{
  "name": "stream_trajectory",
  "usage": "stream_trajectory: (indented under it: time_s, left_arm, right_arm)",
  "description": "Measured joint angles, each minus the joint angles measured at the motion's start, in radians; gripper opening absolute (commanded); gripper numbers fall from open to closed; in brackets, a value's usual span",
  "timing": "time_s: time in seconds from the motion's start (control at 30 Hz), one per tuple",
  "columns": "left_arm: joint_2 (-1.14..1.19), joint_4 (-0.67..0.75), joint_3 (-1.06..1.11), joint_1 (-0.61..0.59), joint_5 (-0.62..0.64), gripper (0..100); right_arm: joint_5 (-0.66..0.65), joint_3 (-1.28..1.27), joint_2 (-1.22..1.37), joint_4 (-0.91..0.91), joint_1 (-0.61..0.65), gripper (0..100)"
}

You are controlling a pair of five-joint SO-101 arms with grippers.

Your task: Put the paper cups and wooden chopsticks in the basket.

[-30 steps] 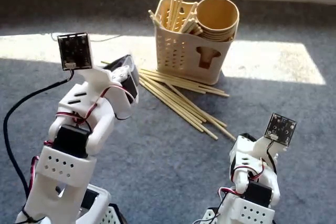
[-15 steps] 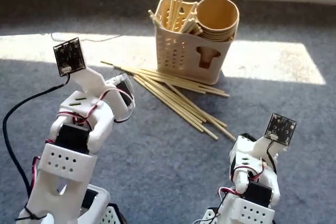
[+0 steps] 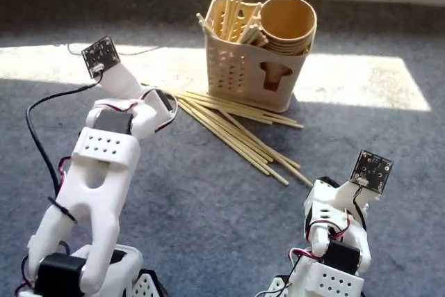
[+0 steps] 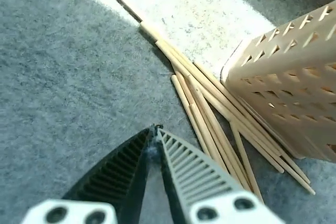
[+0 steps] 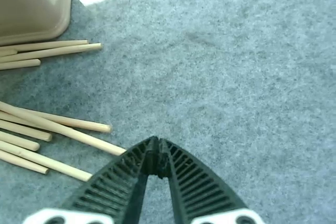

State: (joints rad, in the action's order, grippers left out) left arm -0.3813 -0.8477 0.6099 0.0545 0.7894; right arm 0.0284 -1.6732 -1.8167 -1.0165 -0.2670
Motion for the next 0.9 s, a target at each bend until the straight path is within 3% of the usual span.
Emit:
stream_trajectory:
  time_s: [0.3,0.53,0.9]
  left_arm:
    - [0.241,0.000,-0.184,-0.063,0.072,2]
    - [0.417,-0.003,-0.298,-0.086,0.107,16]
    - [0.603,-0.003,-0.445,-0.103,0.147,16]
  right_arm:
    - [0.000,0.000,0.000,0.000,0.000,0.5]
    - [0.000,0.000,0.000,0.000,0.000,0.5]
    - [0.000,0.000,0.000,0.000,0.000,0.5]
